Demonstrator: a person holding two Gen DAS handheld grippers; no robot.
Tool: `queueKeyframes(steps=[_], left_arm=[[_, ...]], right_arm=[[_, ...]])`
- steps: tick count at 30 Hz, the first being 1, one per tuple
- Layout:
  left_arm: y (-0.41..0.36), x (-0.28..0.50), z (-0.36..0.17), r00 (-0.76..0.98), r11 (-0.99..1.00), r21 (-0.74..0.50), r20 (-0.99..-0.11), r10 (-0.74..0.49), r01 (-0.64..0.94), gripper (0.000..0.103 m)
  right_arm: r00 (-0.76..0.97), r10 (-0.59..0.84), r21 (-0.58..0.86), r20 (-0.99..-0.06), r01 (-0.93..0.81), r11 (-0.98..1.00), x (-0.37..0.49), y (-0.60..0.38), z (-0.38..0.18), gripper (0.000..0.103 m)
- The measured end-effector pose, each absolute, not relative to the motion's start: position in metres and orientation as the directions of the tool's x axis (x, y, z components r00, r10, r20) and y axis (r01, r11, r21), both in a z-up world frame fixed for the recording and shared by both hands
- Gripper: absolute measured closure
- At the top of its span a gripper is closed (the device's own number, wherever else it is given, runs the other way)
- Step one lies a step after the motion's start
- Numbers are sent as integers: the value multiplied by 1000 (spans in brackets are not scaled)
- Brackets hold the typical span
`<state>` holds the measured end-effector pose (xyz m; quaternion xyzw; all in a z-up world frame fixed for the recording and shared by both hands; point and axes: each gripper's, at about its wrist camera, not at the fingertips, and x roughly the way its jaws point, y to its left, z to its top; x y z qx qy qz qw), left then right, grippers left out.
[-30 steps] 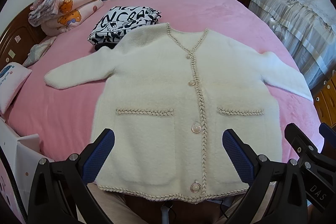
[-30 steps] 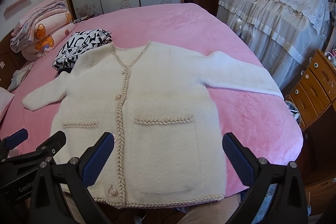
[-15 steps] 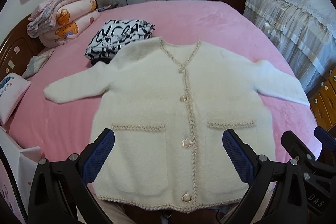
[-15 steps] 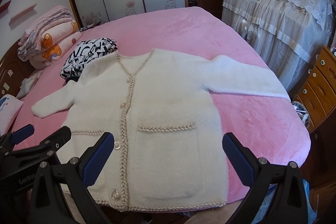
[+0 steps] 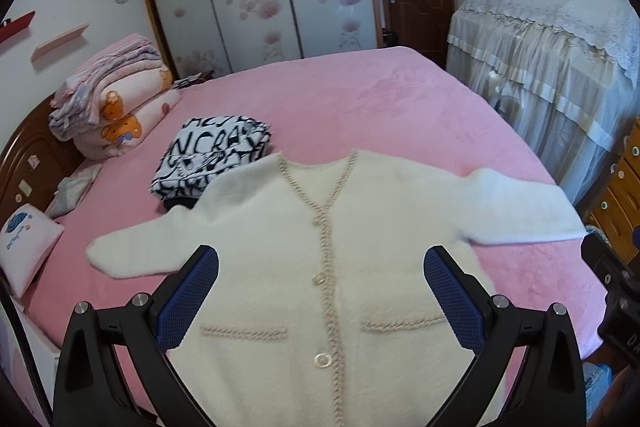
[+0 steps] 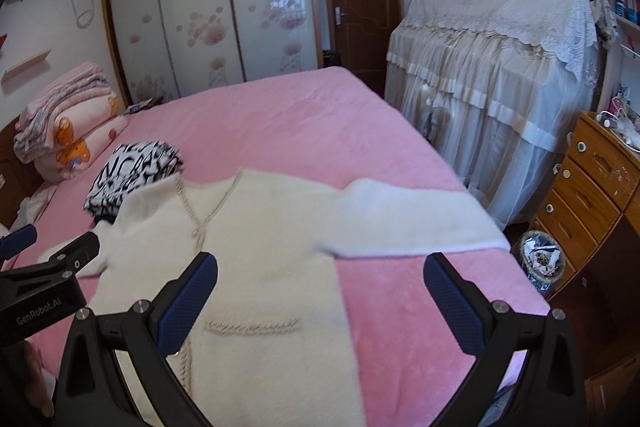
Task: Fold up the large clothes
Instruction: 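Move the right tool to the cardigan sleeve cuff and grasp it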
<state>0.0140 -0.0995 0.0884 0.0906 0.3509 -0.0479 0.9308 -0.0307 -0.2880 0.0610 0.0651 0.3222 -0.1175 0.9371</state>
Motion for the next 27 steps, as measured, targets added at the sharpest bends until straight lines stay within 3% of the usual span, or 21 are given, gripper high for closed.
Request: queueKeyframes(steps=[12, 18, 25, 27], left_arm=[[-188, 68, 66, 745, 959, 102, -653, -137, 266, 1], [-228, 105, 29, 728, 946, 94, -664, -173, 311, 1], [-268, 147, -27, 727, 933, 115, -662, -185, 342, 1], [-278, 162, -45, 719, 936, 94, -668, -193, 339, 1]], right_arm=[[755, -278, 105, -594, 416, 903, -7, -386, 48, 0], [658, -373, -16, -655, 481, 877, 22, -427, 5, 0], [567, -237, 104, -789, 503, 858, 52, -483, -77, 1], [552, -192, 156, -811, 522, 839, 57, -496, -98, 7]])
